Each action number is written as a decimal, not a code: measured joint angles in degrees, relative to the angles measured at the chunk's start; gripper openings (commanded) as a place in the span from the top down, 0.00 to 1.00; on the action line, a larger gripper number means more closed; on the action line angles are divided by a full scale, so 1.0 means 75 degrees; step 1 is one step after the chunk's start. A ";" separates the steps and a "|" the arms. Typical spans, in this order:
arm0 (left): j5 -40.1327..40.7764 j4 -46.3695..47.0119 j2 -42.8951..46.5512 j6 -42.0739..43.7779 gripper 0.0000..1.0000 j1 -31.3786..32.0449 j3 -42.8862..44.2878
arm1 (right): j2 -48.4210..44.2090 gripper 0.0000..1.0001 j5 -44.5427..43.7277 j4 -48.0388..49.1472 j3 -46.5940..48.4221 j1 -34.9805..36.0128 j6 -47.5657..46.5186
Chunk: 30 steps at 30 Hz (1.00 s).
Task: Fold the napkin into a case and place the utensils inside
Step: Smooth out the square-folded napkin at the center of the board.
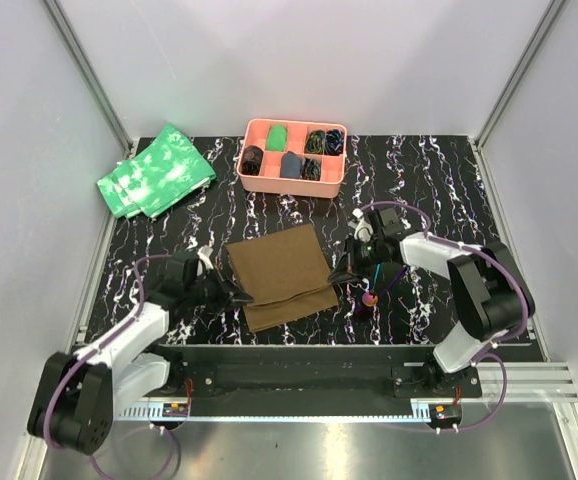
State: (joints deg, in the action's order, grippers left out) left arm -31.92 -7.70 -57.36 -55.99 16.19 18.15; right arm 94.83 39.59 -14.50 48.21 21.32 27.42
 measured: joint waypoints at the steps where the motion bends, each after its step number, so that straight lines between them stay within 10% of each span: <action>1: 0.0003 -0.0064 0.0248 -0.0055 1.00 0.0000 -0.0050 | -0.0184 1.00 0.0029 -0.0026 -0.0085 0.0000 0.0006; 30: -0.0085 -0.0414 0.1661 -0.0778 0.98 0.0956 -0.0892 | -0.1061 1.00 0.0073 -0.0061 -0.1425 0.0015 0.0090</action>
State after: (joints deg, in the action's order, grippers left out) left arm -32.56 -10.81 -44.91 -61.82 23.35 11.46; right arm 86.87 40.14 -14.96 37.52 21.43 28.10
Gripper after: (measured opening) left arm 0.024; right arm 0.014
